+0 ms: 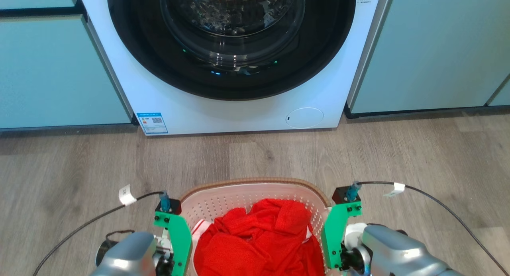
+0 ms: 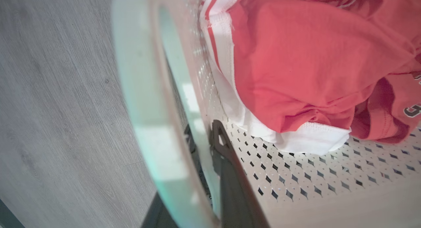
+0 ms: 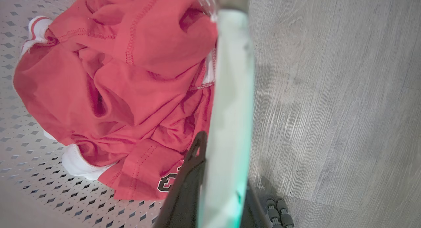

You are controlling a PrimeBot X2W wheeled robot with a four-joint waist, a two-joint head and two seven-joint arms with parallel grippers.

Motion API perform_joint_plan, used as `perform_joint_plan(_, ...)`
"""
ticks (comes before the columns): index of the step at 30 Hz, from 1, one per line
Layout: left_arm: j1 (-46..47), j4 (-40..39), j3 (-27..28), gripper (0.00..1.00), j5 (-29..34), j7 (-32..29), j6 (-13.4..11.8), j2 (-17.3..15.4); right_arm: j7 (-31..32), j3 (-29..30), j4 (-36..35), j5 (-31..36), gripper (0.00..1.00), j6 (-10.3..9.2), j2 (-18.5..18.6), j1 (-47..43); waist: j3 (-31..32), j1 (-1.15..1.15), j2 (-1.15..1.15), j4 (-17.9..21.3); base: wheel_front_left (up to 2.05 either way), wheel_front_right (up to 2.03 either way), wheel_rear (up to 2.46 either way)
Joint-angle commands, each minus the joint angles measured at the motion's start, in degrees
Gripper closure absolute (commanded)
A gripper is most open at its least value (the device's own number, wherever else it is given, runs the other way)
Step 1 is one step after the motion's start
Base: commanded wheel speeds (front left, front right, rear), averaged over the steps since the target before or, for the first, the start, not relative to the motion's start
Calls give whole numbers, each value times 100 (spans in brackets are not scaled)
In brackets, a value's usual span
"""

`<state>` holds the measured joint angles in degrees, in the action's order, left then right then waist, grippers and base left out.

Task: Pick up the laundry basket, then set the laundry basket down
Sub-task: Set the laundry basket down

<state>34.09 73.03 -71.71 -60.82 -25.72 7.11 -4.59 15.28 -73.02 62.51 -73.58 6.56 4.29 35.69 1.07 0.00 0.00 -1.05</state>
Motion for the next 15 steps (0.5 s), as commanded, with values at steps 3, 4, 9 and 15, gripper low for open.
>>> perform_joint_plan(3, 272, -7, -50, 100, 56, -81, 37, -46, -165, 13, -199, 2, 100, 92, -141, 433, -11, 0, 0, 2, 0, 0, 0)
perform_joint_plan(4, 275, -5, -51, 100, 55, -78, 37, -44, -169, 11, -197, 0, 100, 92, -141, 437, -20, 0, 0, 1, 0, 0, 0)
perform_joint_plan(9, 309, 2, -55, 100, 57, -54, 37, -27, -195, 4, -172, -15, 100, 92, -141, 474, -99, 0, 0, -7, 0, 0, 0)
perform_joint_plan(15, 394, 11, -61, 100, 87, -1, 5, 22, -251, 0, -111, -43, 100, 92, -141, 551, -374, 0, 0, -27, 0, 0, 0)
